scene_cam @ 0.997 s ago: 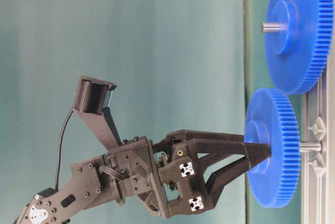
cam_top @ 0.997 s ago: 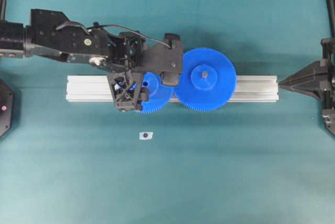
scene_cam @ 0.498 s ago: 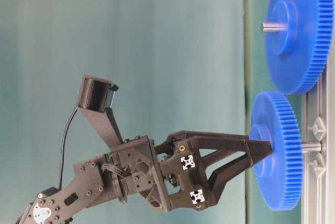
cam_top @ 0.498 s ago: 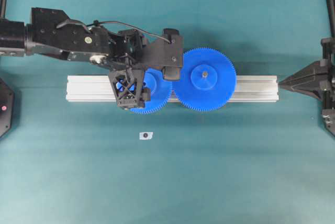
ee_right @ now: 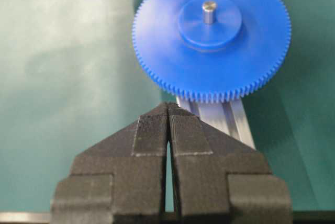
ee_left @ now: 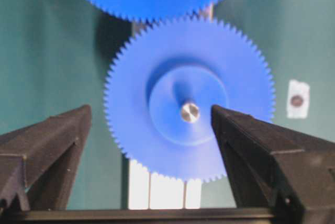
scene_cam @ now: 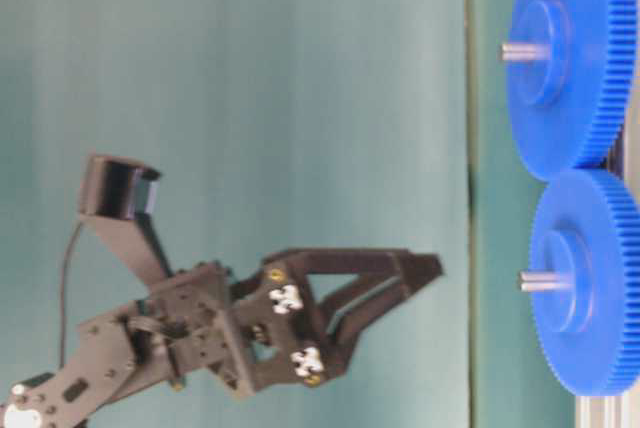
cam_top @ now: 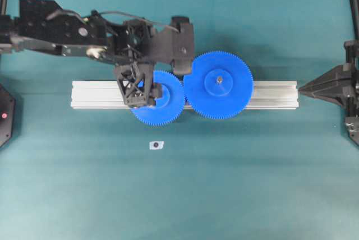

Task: Insert the small gear onto the shaft.
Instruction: 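Push the small gear's hole onto the left shaft, meshing with large gear, then open the left gripper and pull it back from the gear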

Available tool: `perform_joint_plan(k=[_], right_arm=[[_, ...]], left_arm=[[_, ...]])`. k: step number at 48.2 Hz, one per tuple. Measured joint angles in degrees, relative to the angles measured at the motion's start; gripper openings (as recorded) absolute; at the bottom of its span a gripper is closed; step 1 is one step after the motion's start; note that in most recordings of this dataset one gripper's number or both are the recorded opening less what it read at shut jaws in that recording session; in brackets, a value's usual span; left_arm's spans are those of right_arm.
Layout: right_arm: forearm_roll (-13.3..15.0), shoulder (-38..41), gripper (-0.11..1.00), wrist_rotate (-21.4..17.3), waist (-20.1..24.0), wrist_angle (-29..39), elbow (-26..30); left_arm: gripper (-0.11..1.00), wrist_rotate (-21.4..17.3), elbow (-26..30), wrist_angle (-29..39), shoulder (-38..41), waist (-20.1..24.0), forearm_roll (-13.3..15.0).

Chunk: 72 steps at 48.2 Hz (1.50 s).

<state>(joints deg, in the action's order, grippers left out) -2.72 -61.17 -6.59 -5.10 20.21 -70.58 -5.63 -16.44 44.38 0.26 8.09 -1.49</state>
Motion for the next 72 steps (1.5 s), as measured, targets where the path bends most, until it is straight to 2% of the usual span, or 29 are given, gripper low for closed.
perform_joint_plan(k=[45,55,72], right_arm=[[0.09,0.00,0.01,0.00,0.00,0.00,0.00],[0.09,0.00,0.01,0.00,0.00,0.00,0.00],[0.00,0.00,0.01,0.00,0.00,-0.18,0.00]], left_arm=[[0.89,0.35,0.26,0.00,-0.26,-0.88,0.00],[0.89,0.53,0.44,0.53,-3.34,-2.46,0.00],[0.89,1.05,0.44,1.05,-9.14,-2.37,0.18]])
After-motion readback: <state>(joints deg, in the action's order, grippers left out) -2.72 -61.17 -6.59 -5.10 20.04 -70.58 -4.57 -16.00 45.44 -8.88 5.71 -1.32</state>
